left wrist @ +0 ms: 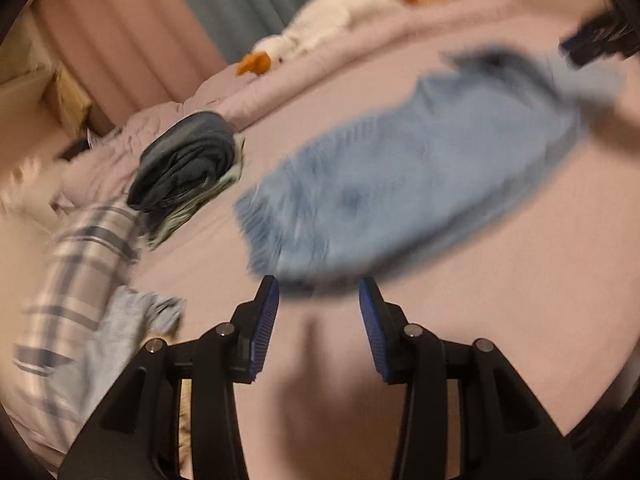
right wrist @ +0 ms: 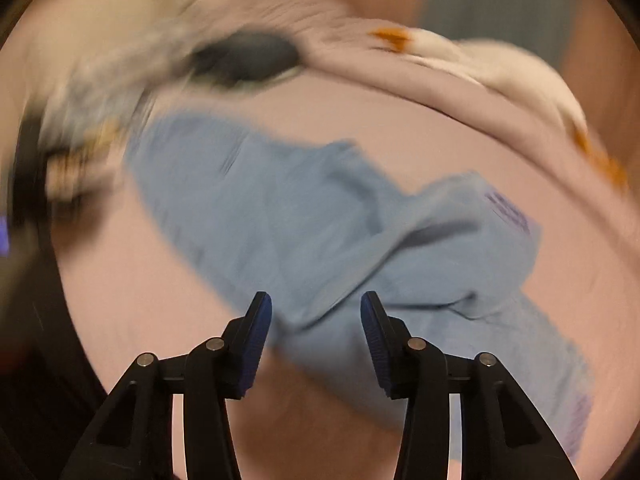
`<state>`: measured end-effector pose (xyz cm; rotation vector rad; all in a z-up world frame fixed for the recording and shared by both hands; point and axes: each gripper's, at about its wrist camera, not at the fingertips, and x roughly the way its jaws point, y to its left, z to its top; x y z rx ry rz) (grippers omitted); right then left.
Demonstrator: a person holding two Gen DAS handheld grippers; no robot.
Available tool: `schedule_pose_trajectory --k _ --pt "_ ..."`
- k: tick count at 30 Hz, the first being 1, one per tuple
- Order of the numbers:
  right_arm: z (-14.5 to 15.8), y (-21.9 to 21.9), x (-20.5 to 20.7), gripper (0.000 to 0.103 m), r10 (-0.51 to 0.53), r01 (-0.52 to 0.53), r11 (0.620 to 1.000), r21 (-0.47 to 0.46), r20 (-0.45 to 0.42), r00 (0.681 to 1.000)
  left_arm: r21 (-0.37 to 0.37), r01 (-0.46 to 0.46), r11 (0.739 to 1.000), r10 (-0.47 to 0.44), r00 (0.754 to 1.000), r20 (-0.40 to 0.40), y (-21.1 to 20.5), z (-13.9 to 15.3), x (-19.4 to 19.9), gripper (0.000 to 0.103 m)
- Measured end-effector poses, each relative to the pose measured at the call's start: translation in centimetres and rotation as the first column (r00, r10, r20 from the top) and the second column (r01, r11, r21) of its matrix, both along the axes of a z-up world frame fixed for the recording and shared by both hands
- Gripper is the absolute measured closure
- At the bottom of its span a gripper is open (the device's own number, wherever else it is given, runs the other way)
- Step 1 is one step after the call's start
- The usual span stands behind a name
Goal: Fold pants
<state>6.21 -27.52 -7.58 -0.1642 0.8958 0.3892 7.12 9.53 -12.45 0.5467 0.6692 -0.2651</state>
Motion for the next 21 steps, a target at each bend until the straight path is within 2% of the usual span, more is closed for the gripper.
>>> schedule_pose_trajectory --k 2,4,6,8,11,12,14,15,16,17,18,19,20,21 --pt "1.2 -2.6 2.6 0.052 -0.134 0.135 0.985 0.11 -0.016 0.991 -0.094 0.013 0.996 -0.015 1.0 -0.017 -2.3 1.0 1.3 0.061" --pt "1.8 -4.6 5.9 0.045 -0.283 0.288 0.949 0.129 -0.058 0.957 -0.169 0.025 0.985 -0.035 0.998 -0.054 -4.8 1.1 2.6 0.061" --pt "1.6 -5.6 9.8 0.045 -0.399 0.408 0.91 0.075 -0.104 0.911 -0.237 0.033 0.971 -0.058 0.993 -0.101 -7.4 0.8 3.8 0.061" --pt "1.3 -5.7 13.2 0.044 -0.449 0.459 0.887 0.042 -0.147 0.881 -0.273 0.044 0.961 -0.085 0.986 -0.142 -10.0 0.2 4.8 0.061" --pt "-0.2 -4.6 18.2 0.043 -0.5 0.508 0.861 -0.024 -0.223 0.837 -0.266 0.058 0.962 -0.107 0.979 -0.173 -13.4 -1.1 6.3 0.061" --pt "-1.3 -4.0 20.2 0.043 -0.517 0.518 0.853 -0.069 -0.262 0.815 -0.271 0.055 0.961 -0.11 0.975 -0.195 -14.3 -1.6 6.7 0.061" --pt "-3.0 -3.7 22.6 0.043 -0.56 0.537 0.828 -0.161 -0.284 0.778 -0.299 0.046 0.953 -0.121 0.964 -0.237 -15.0 -2.5 7.3 0.063" --pt "-4.5 -3.5 23.8 0.043 -0.59 0.542 0.807 -0.233 -0.312 0.745 -0.305 0.045 0.951 -0.122 0.963 -0.239 -15.3 -2.8 7.5 0.062" --pt "-5.7 -3.5 24.5 0.043 -0.601 0.531 0.799 -0.283 -0.332 0.727 -0.306 0.045 0.951 -0.121 0.964 -0.237 -15.5 -2.9 7.5 0.062" --pt "-6.5 -3.4 24.9 0.05 -0.603 0.516 0.796 -0.316 -0.335 0.724 -0.316 0.043 0.948 -0.124 0.963 -0.239 -15.4 -3.0 7.6 0.062" --pt "-7.0 -3.6 25.1 0.071 -0.6 0.504 0.797 -0.333 -0.338 0.725 -0.328 0.041 0.944 -0.126 0.962 -0.241 -15.2 -2.9 7.6 0.061" --pt "-7.0 -3.9 25.1 0.081 -0.606 0.509 0.791 -0.339 -0.327 0.725 -0.34 0.037 0.94 -0.126 0.961 -0.244 -15.0 -2.8 7.7 0.059" --pt "-6.3 -4.4 24.9 0.09 -0.601 0.521 0.796 -0.308 -0.311 0.736 -0.348 0.031 0.937 -0.124 0.961 -0.249 -14.9 -2.7 7.9 0.058" --pt "-5.6 -4.7 24.7 0.094 -0.588 0.529 0.808 -0.258 -0.311 0.747 -0.354 0.024 0.935 -0.12 0.96 -0.252 -14.6 -2.6 8.1 0.058"
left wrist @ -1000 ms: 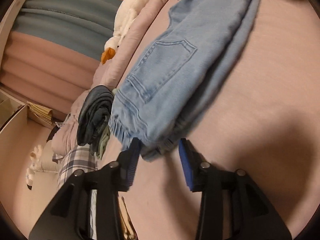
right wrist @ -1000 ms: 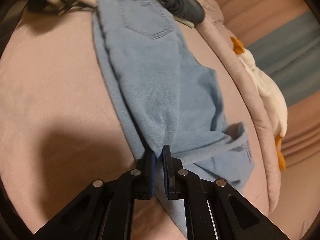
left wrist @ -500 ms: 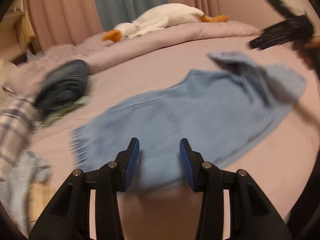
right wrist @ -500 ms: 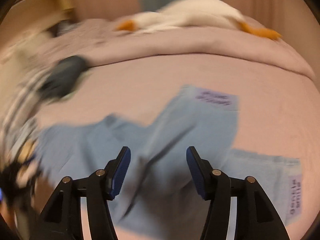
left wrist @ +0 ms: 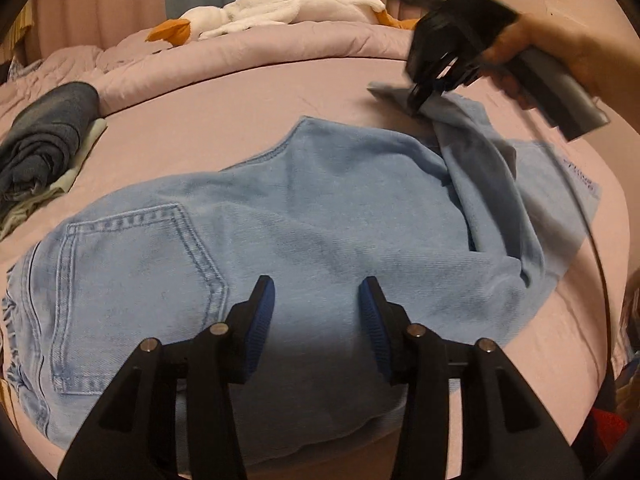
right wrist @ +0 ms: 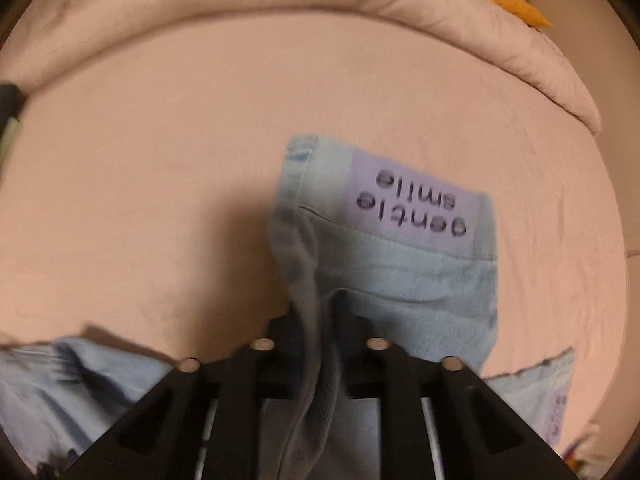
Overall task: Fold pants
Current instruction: 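Grasp the labelled cuff with the right gripper and fold it onto the other leg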
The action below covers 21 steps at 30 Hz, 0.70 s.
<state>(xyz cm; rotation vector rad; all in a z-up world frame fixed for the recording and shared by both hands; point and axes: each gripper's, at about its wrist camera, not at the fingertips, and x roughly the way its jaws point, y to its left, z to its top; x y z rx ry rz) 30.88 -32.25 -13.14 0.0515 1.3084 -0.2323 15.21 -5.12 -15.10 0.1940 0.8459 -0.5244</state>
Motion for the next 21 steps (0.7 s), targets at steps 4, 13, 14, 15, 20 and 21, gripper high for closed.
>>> schedule_pose_trajectory --k 4,13,14,15,20,21 --pt "6.8 -2.0 -2.2 0.094 -0.047 -0.01 0.978 0.209 0.262 0.964 -0.002 -0.043 0.999 0.043 0.999 -0.009 0.7 0.1 0.2 0.058" --pt "15.0 -12.4 -21.1 0.094 -0.353 0.04 0.892 0.45 0.641 0.682 -0.039 -0.089 0.995 0.087 0.995 -0.049 2.3 0.1 -0.7 0.058" --pt "13.1 -13.6 -22.4 0.094 -0.39 0.083 0.879 0.47 0.607 0.693 -0.03 -0.087 0.996 0.085 0.995 -0.049 2.2 0.0 -0.8 0.058" --pt "10.0 -15.7 -23.6 0.094 -0.449 0.143 0.848 0.51 0.55 0.704 -0.021 -0.084 0.996 0.083 0.995 -0.047 2.2 -0.1 -0.9 0.058" --pt "-0.1 -19.0 -30.6 0.094 -0.617 0.291 0.727 0.622 0.404 0.675 0.029 -0.074 0.997 0.075 0.996 -0.043 1.8 -0.5 -1.3 0.058" --pt "-1.4 -19.1 -31.3 0.094 -0.631 0.309 0.71 0.632 0.377 0.678 0.036 -0.073 0.997 0.075 0.996 -0.045 1.9 -0.4 -1.1 0.058"
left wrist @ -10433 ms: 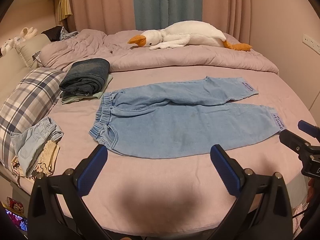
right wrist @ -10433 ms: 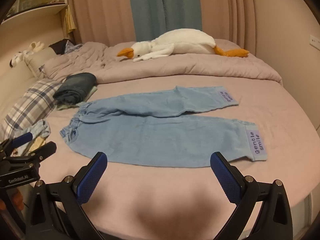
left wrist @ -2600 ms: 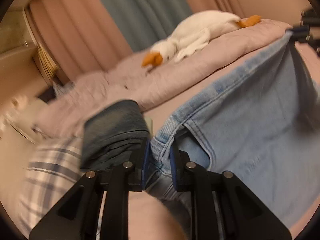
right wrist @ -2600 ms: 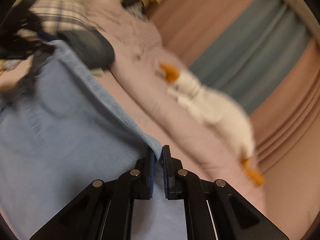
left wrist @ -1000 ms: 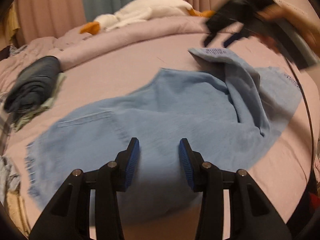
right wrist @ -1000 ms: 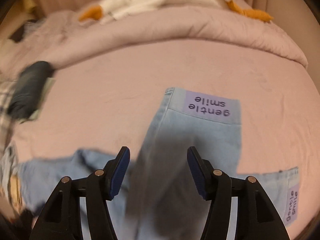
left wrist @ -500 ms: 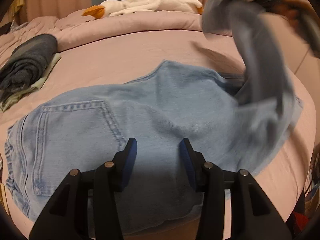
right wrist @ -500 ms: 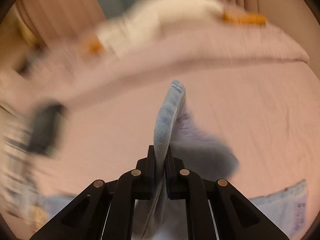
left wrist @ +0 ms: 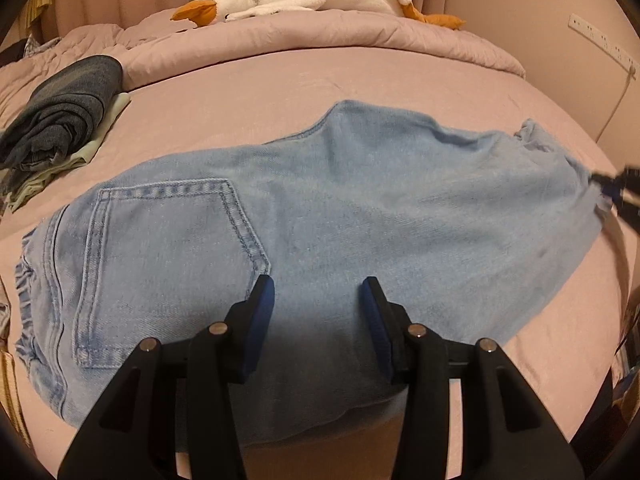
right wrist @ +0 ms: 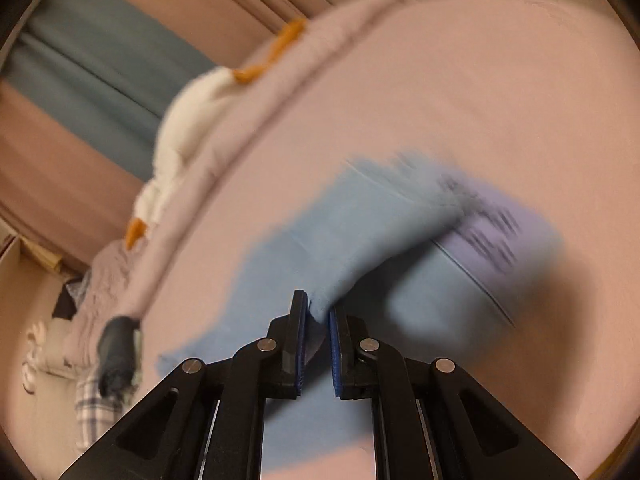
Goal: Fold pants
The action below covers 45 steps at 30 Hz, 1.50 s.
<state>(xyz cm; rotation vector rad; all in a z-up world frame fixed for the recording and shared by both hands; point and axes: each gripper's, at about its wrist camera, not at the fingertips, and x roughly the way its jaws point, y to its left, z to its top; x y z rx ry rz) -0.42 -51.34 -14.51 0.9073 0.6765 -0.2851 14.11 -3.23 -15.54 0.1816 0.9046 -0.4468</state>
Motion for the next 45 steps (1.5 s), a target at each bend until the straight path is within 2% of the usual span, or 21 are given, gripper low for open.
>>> schedule_pose_trajectory --k 1,2,4,6,8,11,13,14,19,23,26,31,33,34,35,36,37,39,42,44,45 --pt "-0.9 -0.5 -1.1 0.092 -0.015 0.015 0.999 0.038 -0.004 1.0 0.006 -0.003 1.0 0.003 1.0 -0.009 -0.1 0.1 0.1 0.058" --pt "-1.3 -0.8 -1.6 0.082 -0.029 0.029 0.998 0.063 -0.007 1.0 0.009 -0.009 1.0 0.009 1.0 -0.018 0.0 0.2 0.2 0.058" --pt "-1.2 -1.5 -2.6 0.078 -0.06 0.056 0.991 0.125 0.026 0.998 0.003 -0.023 1.0 0.023 0.999 -0.024 0.1 0.9 0.2 0.057" --pt "-0.6 -2.4 -3.4 0.06 -0.104 0.094 0.985 0.147 0.062 0.993 -0.006 -0.027 1.0 0.027 1.0 0.002 0.2 1.8 0.0 0.051" --pt "0.1 -2.8 -3.3 0.052 -0.15 0.136 0.98 0.143 0.091 0.985 0.003 -0.039 0.999 0.039 0.999 0.022 0.4 2.1 0.2 0.042" --pt "0.2 -3.4 -1.3 0.053 -0.147 0.137 0.982 0.129 0.072 0.987 0.019 -0.082 0.996 0.082 0.997 0.0 1.0 1.5 1.1 0.042" --pt "0.1 -3.6 -0.3 0.076 -0.141 0.139 0.987 0.077 0.033 0.989 0.023 -0.106 0.994 0.107 0.994 -0.021 1.4 1.0 1.5 0.042" --pt "0.3 -3.7 0.1 0.098 -0.141 0.14 0.989 0.044 0.013 0.99 0.023 -0.107 0.994 0.108 0.994 -0.025 1.5 0.8 1.6 0.042" --pt "2.2 -2.9 -3.3 0.098 -0.135 0.139 0.988 -0.073 0.062 0.989 0.067 -0.085 0.994 0.086 0.996 -0.002 1.0 0.6 1.2 0.042" --pt "0.8 -2.3 -5.2 0.098 -0.166 0.167 0.981 -0.1 0.022 0.986 0.088 -0.072 0.994 0.072 0.997 0.002 0.9 0.3 1.2 0.042" --pt "-0.7 -3.0 -4.7 0.098 -0.164 0.162 0.984 -0.068 -0.027 0.986 0.086 -0.072 0.994 0.072 0.997 0.001 1.1 0.4 1.3 0.042" --pt "1.2 -2.6 -4.8 0.097 -0.161 0.145 0.975 -0.171 -0.086 0.983 0.062 -0.1 0.993 0.1 0.995 0.001 2.2 1.2 0.8 0.042" --pt "3.0 -2.1 -5.3 0.079 -0.222 0.18 0.94 -0.29 -0.121 0.967 0.065 -0.104 0.992 0.103 0.995 0.017 2.6 2.0 0.2 0.042" --pt "4.3 -1.4 -5.6 0.074 -0.257 0.19 0.897 -0.398 -0.122 0.959 0.059 -0.102 0.993 0.101 0.995 0.026 2.9 2.4 0.0 0.041" --pt "5.5 -0.4 -5.4 0.073 -0.242 0.166 0.864 -0.476 -0.103 0.965 0.051 -0.097 0.994 0.096 0.995 0.031 3.0 2.8 -0.1 0.041" --pt "6.8 1.2 -4.5 0.073 -0.154 0.088 0.836 -0.542 -0.077 0.985 0.048 -0.092 0.995 0.091 0.995 0.032 2.9 3.1 -0.1 0.04" --pt "7.4 2.5 -3.4 0.073 -0.075 0.013 0.822 -0.569 -0.085 0.994 0.049 -0.086 0.995 0.084 0.996 0.034 2.7 3.2 0.0 0.039" --pt "7.8 5.9 -0.1 0.074 0.145 -0.182 0.81 -0.557 -0.111 0.983 0.065 -0.088 0.994 0.086 0.996 0.033 2.1 3.0 0.3 0.039" --pt "6.7 11.4 5.5 0.074 0.444 -0.446 0.787 -0.427 -0.111 0.889 0.051 -0.091 0.995 0.09 0.996 0.008 1.6 2.1 0.8 0.039" --pt "5.4 15.1 9.1 0.074 0.574 -0.575 0.74 -0.349 -0.118 0.81 0.057 -0.085 0.995 0.085 0.996 0.005 1.4 1.6 0.7 0.039" --pt "4.7 17.1 11.2 0.074 0.623 -0.635 0.697 -0.333 -0.157 0.766 0.066 -0.078 0.995 0.077 0.997 0.006 1.3 1.4 0.6 0.039"
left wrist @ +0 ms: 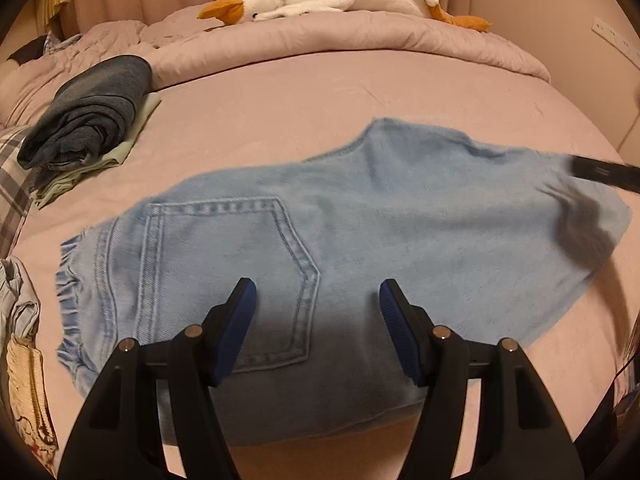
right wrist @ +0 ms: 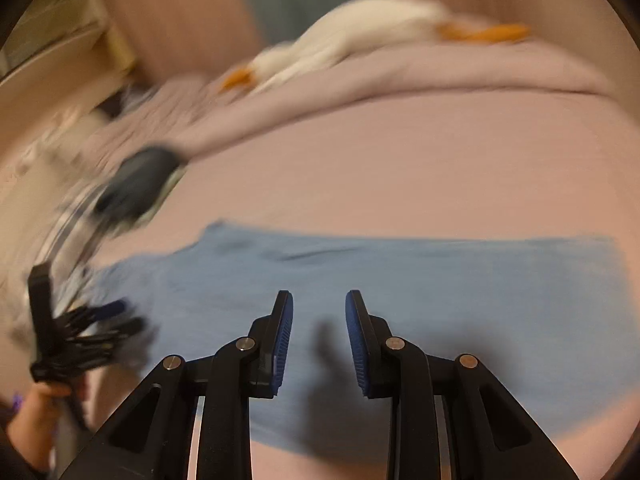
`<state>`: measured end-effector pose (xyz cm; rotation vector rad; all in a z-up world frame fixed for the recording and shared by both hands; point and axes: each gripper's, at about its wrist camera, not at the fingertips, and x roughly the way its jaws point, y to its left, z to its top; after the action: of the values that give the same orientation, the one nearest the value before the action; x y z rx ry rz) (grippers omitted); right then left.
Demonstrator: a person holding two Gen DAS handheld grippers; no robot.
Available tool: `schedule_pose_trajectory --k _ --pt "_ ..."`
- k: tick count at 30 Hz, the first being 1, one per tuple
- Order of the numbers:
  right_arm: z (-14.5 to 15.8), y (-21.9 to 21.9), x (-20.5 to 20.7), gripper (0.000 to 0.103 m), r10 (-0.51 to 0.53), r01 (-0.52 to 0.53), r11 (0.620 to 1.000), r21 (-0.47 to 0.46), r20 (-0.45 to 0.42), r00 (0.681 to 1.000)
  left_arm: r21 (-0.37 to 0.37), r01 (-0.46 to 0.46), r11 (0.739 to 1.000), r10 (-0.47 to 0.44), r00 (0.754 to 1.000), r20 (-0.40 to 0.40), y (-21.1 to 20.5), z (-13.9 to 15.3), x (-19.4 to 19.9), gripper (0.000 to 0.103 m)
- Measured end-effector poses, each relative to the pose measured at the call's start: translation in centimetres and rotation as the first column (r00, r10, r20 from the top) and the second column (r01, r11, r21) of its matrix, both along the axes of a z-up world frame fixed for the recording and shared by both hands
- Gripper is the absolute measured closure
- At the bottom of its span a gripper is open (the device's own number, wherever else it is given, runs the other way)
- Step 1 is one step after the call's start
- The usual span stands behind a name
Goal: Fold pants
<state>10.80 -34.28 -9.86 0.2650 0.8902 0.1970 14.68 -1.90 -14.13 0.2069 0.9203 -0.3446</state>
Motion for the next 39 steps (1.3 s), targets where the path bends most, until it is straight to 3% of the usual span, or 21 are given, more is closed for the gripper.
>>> schedule_pose_trajectory --k 3,5,8,11,13,15,17,18,20,21,23,25,27,29,32,33,37,39 --pt "-1.0 4.1 4.6 0.074 0.131 -0.132 0.967 -0.219 -0.016 0.991 0.01 0.011 1.0 -0.011 1.0 -0.007 0.4 -0.6 -0.1 0.039" --pt "-1.3 5.0 6.5 0.074 0.188 -0.187 0.937 -0.295 -0.027 0.982 -0.008 0.017 1.0 -0.017 1.0 -0.006 0.8 -0.7 -0.2 0.039" --pt "-1.6 5.3 8.4 0.074 0.278 -0.286 0.9 -0.33 -0.071 0.958 -0.025 0.023 0.999 -0.024 1.0 -0.002 0.9 -0.7 0.0 0.039" --pt "-2.2 6.3 9.5 0.074 0.362 -0.39 0.871 -0.3 -0.145 0.921 -0.047 0.029 0.998 -0.029 1.0 -0.004 1.1 -0.5 0.1 0.039" --pt "-2.7 6.8 9.6 0.074 0.41 -0.444 0.831 -0.335 -0.17 0.896 -0.059 0.037 0.998 -0.037 0.999 -0.011 1.3 -0.5 0.2 0.039" --pt "-3.3 7.5 10.0 0.098 0.432 -0.469 0.789 -0.396 -0.185 0.883 -0.057 0.04 0.998 -0.041 0.999 -0.013 1.4 -0.6 0.2 0.039" --pt "-3.3 8.3 10.4 0.101 0.45 -0.482 0.749 -0.455 -0.185 0.874 -0.057 0.038 0.998 -0.039 0.999 -0.013 1.6 -0.5 0.3 0.039" --pt "-2.7 8.3 10.5 0.101 0.445 -0.465 0.748 -0.474 -0.162 0.881 -0.059 0.036 0.998 -0.037 0.999 -0.012 1.6 -0.5 0.4 0.039" --pt "-2.3 7.2 11.6 0.101 0.404 -0.433 0.797 -0.42 -0.163 0.9 -0.051 0.033 0.998 -0.034 0.999 -0.016 1.5 -0.7 0.5 0.039" --pt "-2.9 7.3 12.2 0.102 0.391 -0.434 0.797 -0.419 -0.189 0.901 -0.037 0.035 0.999 -0.036 0.999 -0.015 1.3 -1.0 0.6 0.038" --pt "-4.0 8.1 12.2 0.101 0.395 -0.441 0.758 -0.481 -0.2 0.896 -0.018 0.045 0.999 -0.045 0.999 -0.008 1.1 -1.4 0.6 0.034" --pt "-4.0 8.1 12.2 0.1 0.373 -0.407 0.762 -0.503 -0.173 0.912 -0.004 0.032 0.999 -0.032 0.999 -0.004 1.1 -1.3 0.6 0.035" --pt "-3.4 7.8 12.2 0.08 0.309 -0.354 0.781 -0.514 -0.175 0.935 -0.004 0.005 1.0 -0.005 1.0 -0.004 1.5 -0.4 0.0 0.035" --pt "-1.6 7.8 10.5 0.079 0.279 -0.302 0.798 -0.521 -0.125 0.952 -0.017 0.009 1.0 -0.009 0.999 0.035 2.2 0.7 -1.2 0.032" --pt "0.0 8.9 6.6 0.079 0.35 -0.35 0.838 -0.42 -0.08 0.933 0.016 0.012 1.0 -0.012 0.999 0.032 3.3 0.4 -2.1 0.028" --pt "-0.2 9.6 4.7 0.079 0.391 -0.394 0.835 -0.384 -0.088 0.916 0.033 0.011 0.999 -0.011 1.0 0.005 3.8 -0.3 -2.2 0.029" --pt "-4.3 11.3 -0.5 0.079 0.448 -0.507 0.789 -0.347 -0.239 0.862 -0.016 0.026 1.0 -0.026 0.999 -0.038 5.5 -0.7 -3.9 0.029" --pt "-4.0 11.1 -3.9 0.079 0.464 -0.495 0.771 -0.4 -0.179 0.868 -0.008 0.029 1.0 -0.029 0.999 -0.035 6.4 -0.3 -5.5 0.029"
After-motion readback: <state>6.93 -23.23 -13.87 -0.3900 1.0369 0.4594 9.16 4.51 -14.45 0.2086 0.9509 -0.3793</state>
